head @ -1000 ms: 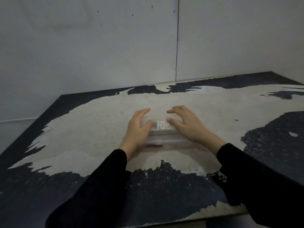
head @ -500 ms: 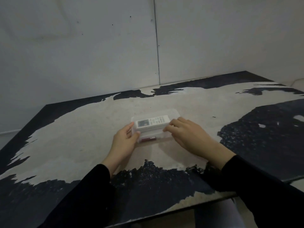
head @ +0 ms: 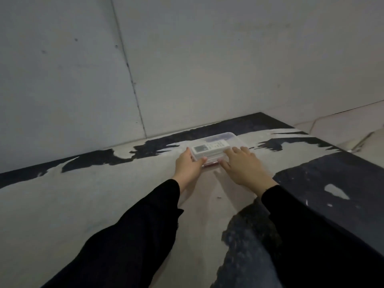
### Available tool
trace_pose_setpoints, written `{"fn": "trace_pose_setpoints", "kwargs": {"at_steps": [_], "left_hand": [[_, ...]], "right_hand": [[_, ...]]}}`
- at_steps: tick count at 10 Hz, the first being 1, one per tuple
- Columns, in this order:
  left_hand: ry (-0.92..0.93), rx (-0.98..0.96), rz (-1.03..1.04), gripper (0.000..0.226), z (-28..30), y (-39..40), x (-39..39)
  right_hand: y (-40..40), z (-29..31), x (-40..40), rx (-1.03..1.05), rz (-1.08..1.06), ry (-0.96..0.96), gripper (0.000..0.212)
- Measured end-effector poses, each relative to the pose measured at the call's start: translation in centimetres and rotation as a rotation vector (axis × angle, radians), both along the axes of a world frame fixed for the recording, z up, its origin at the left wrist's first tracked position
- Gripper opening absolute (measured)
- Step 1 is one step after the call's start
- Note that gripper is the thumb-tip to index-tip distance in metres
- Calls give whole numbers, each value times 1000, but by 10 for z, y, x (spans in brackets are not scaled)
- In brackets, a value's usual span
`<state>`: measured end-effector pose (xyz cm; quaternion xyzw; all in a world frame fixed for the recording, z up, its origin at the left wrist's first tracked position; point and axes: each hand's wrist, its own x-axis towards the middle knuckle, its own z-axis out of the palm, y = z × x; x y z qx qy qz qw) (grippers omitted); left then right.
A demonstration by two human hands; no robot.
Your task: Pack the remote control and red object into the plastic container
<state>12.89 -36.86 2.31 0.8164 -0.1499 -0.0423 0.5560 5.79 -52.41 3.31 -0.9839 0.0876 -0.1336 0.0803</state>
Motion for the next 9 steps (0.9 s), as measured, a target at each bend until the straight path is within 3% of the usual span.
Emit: {"fn": "trace_pose_setpoints", "kwargs": {"at_steps": [3, 6, 7, 8, 9], "left_hand": [[-33, 10, -65, 33, -1, -121, 81], [-44, 7, 17, 48, 5, -175, 122], [-13, 84, 9, 39, 4, -178, 129], [-42, 128, -61, 15, 9, -167, 127], [-97, 164, -79, 41, 22, -143, 114]], "right_hand": [[-108, -5, 82, 76, -95, 6, 45], [-153, -3, 132, 136, -173, 81, 54], [-153, -3, 137, 104, -220, 118, 58], [-152, -2, 137, 77, -264, 178, 63], [-149, 0, 133, 45, -239, 135, 65]]}}
